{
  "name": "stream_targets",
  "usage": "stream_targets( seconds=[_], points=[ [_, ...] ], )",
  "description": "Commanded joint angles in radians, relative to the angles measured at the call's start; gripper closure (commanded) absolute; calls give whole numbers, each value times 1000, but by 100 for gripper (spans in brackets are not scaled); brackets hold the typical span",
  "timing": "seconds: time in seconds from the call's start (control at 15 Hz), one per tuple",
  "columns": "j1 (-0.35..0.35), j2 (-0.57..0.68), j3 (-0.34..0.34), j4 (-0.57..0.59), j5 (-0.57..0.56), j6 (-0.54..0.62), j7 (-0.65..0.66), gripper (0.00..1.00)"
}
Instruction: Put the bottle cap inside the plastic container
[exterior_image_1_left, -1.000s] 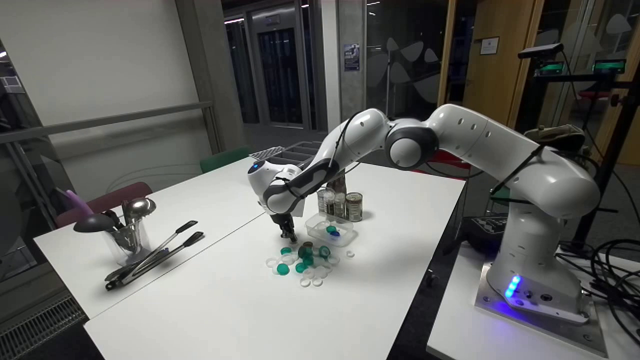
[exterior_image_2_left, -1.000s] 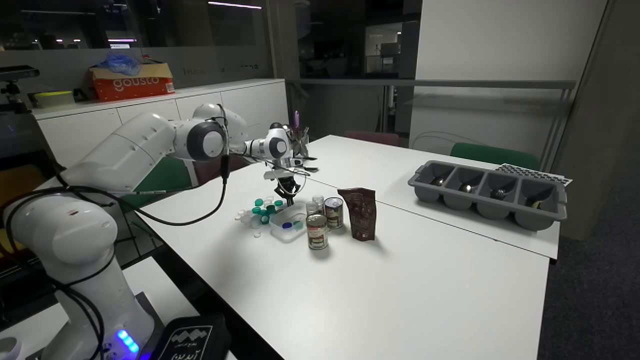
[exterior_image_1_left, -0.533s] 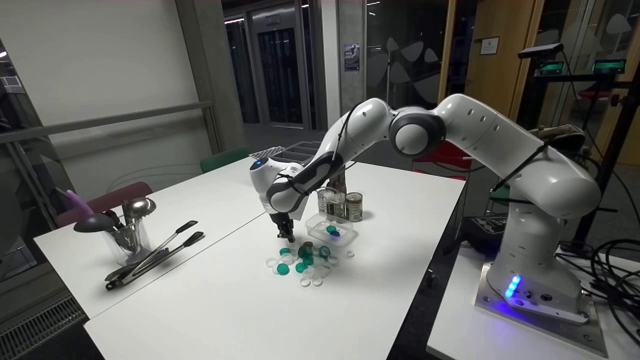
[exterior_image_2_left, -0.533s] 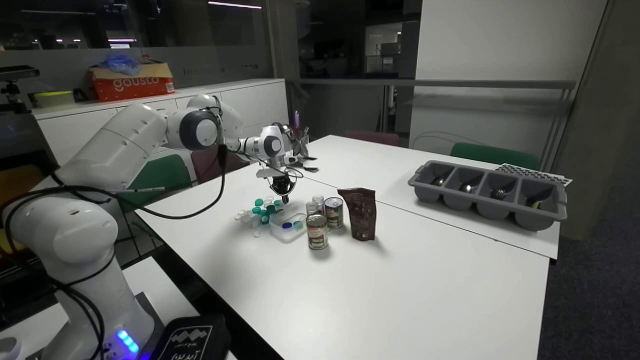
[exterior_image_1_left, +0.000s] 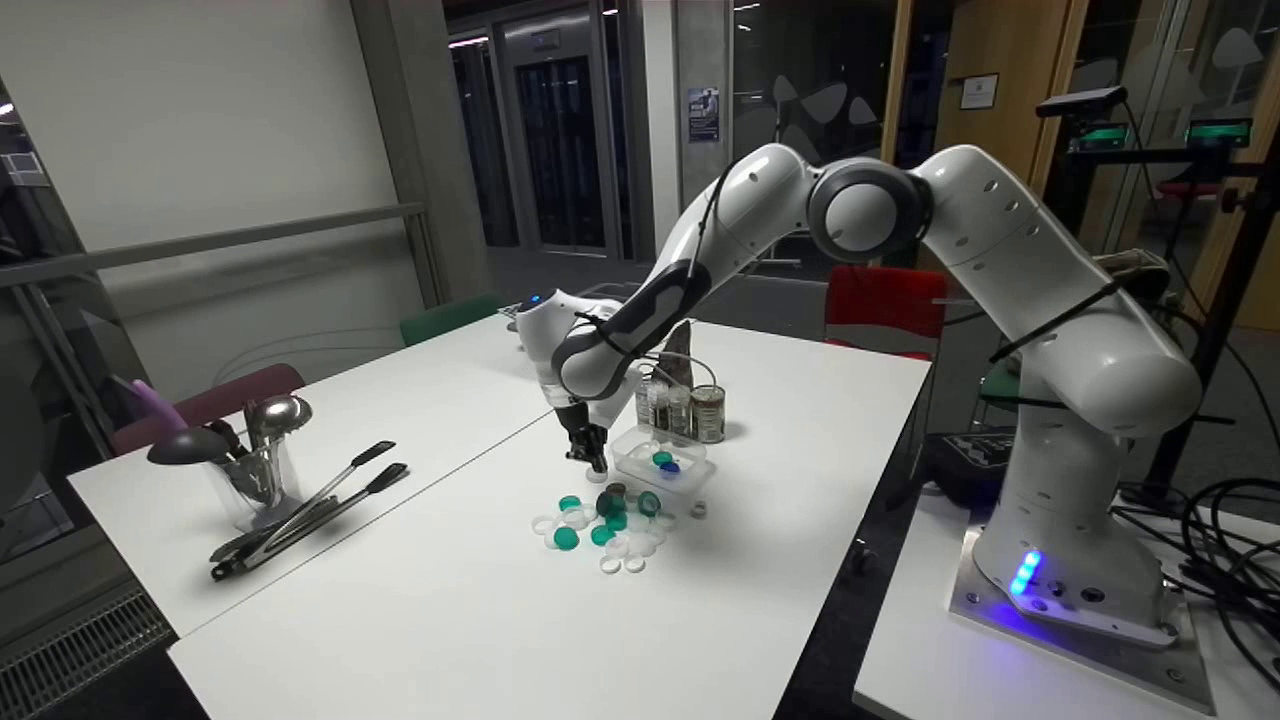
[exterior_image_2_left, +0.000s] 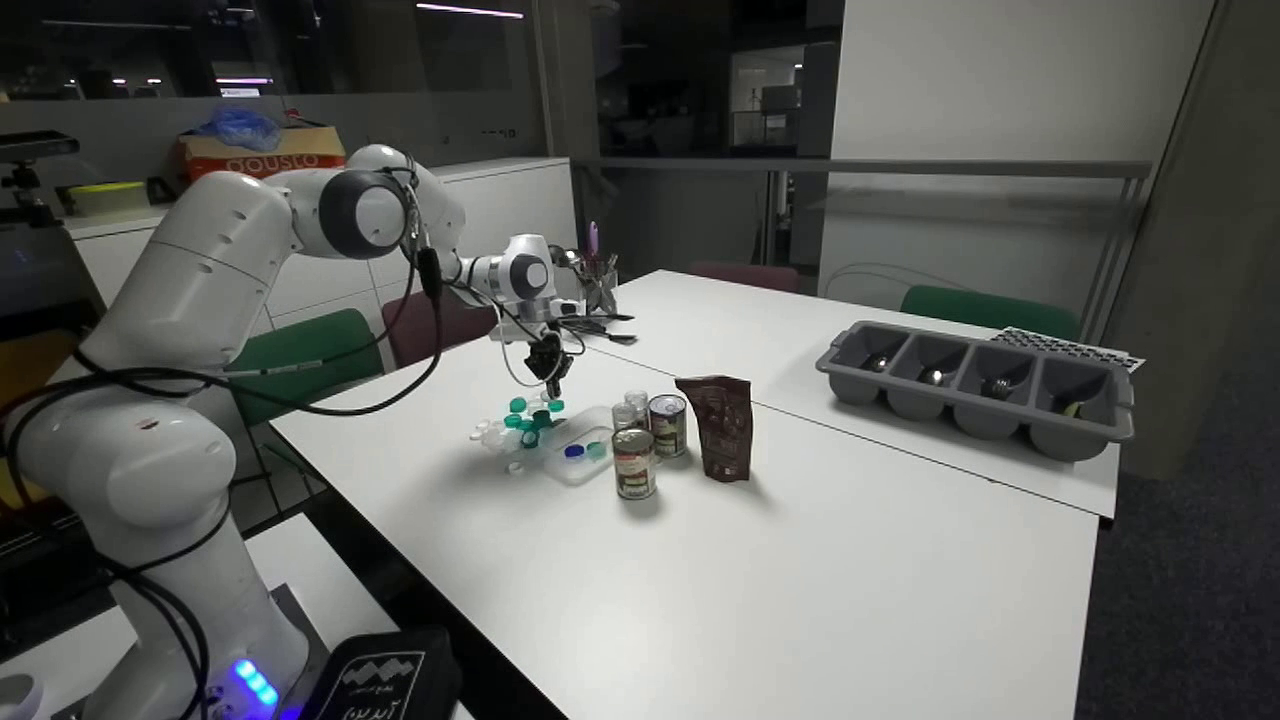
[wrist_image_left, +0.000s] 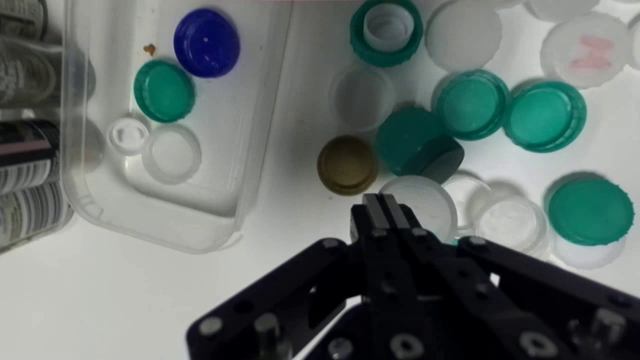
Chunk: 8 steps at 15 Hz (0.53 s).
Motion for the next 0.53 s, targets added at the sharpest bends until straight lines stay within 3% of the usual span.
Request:
stream_targets(
  seconds=[0.0, 0.47],
  points=[
    [-7, -173, -6, -234, 24, 76, 83, 100],
    [-46, -363, -13, -547, 76, 244, 174, 100]
  ],
)
